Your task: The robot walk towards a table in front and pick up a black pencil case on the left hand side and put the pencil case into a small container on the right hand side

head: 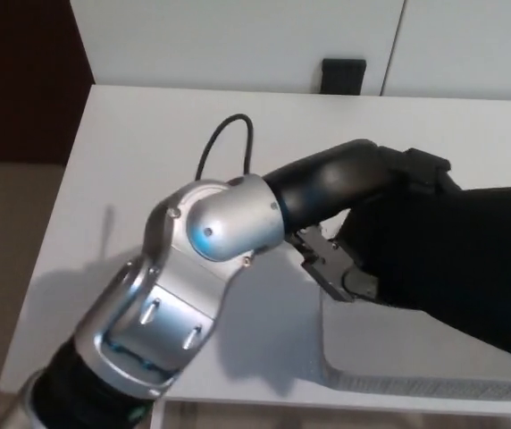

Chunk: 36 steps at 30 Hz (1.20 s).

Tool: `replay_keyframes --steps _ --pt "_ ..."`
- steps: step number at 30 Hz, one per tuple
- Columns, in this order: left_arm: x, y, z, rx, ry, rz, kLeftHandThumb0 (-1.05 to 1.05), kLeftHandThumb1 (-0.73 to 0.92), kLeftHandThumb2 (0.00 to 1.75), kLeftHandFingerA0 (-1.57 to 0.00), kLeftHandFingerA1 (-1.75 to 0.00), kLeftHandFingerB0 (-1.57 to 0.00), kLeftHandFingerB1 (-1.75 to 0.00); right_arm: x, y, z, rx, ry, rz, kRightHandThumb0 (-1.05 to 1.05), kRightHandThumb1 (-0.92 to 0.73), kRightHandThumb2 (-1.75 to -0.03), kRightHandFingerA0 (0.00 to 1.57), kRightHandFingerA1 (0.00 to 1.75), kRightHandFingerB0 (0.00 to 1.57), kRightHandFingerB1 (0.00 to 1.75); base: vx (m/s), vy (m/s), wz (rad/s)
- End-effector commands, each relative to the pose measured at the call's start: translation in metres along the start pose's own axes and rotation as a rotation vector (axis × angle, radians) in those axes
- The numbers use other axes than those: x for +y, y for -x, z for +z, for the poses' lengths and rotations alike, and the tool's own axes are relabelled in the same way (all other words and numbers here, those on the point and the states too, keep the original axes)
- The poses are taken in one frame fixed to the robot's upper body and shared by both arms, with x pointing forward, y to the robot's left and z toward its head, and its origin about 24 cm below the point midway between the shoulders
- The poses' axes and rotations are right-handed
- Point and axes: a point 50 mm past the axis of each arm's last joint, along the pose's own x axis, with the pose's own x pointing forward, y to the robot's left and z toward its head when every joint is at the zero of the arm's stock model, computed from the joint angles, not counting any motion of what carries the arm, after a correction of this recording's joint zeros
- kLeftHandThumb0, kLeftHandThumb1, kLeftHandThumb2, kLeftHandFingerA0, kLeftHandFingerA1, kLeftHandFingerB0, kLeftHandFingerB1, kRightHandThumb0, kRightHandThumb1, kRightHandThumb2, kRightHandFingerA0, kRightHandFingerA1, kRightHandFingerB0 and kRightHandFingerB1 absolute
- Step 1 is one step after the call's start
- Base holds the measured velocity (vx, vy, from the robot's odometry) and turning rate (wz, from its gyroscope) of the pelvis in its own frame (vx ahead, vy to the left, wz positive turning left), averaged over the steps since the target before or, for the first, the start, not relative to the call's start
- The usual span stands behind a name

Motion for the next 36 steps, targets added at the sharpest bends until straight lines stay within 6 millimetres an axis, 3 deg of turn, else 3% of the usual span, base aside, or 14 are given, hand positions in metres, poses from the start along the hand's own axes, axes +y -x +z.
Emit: replay_keyframes --steps 1,3,4,10,18,25,26,36 --pt "-0.027 -0.016 0.003 -0.002 0.126 -0.016 -0.35 0.74 0.63 -0.96 -1.30 -0.82 -0.83 -0.004 -0.001 0.003 0.005 -0.021 -0.017 -0.36 -0.62 -0.59 0.62 0.45 0.41 0.37 0.00 0.000 0.00" --pt "-0.034 -0.017 0.004 -0.011 0.150 -0.027 -0.35 0.74 0.63 -0.96 -1.31 -0.83 -0.82 -0.004 -0.001 0.003 0.005 -0.028 -0.017 -0.36 -0.62 -0.59 0.62 0.45 0.41 0.37 0.00 0.000 0.00" --pt "-0.037 -0.018 0.004 -0.011 0.156 -0.030 -0.37 0.74 0.63 -0.97 -1.31 -0.83 -0.82 -0.004 -0.001 0.003 0.002 -0.027 -0.015 -0.44 -0.50 -0.78 0.52 0.55 0.33 0.47 0.00 0.000 0.00" --pt "-0.049 -0.019 0.004 -0.002 0.186 -0.036 -0.38 0.75 0.63 -0.94 -1.30 -0.82 -0.83 -0.004 -0.001 0.004 -0.004 -0.025 -0.004 -0.45 -0.51 -0.78 0.53 0.55 0.33 0.47 0.00 0.000 0.00" --pt "-0.047 -0.017 0.003 0.003 0.171 -0.017 -0.38 0.74 0.63 -0.92 -1.25 -0.83 -0.81 -0.006 -0.001 0.005 -0.008 -0.030 0.001 -0.44 -0.50 -0.77 0.52 0.55 0.32 0.46 0.00 0.000 0.00" --pt "-0.047 -0.013 0.002 0.008 0.174 -0.015 -0.35 0.74 0.63 -0.91 -1.31 -0.82 -0.83 -0.004 -0.001 0.004 -0.009 -0.028 0.009 -0.43 -0.50 -0.77 0.52 0.55 0.32 0.46 0.00 0.000 0.00" --pt "-0.047 -0.012 0.000 0.009 0.176 -0.016 -0.35 0.75 0.63 -0.91 -1.30 -0.82 -0.83 -0.004 -0.001 0.004 -0.006 -0.029 0.007 -0.36 -0.62 -0.59 0.60 0.45 0.39 0.37 0.00 0.000 0.00" --pt "-0.047 -0.011 -0.018 0.062 0.199 0.008 -0.36 0.74 0.62 -0.95 -1.23 -0.83 -0.82 -0.003 -0.003 0.009 -0.006 -0.019 -0.004 -0.35 -0.62 -0.59 0.60 0.45 0.41 0.37 0.00 0.000 0.00"
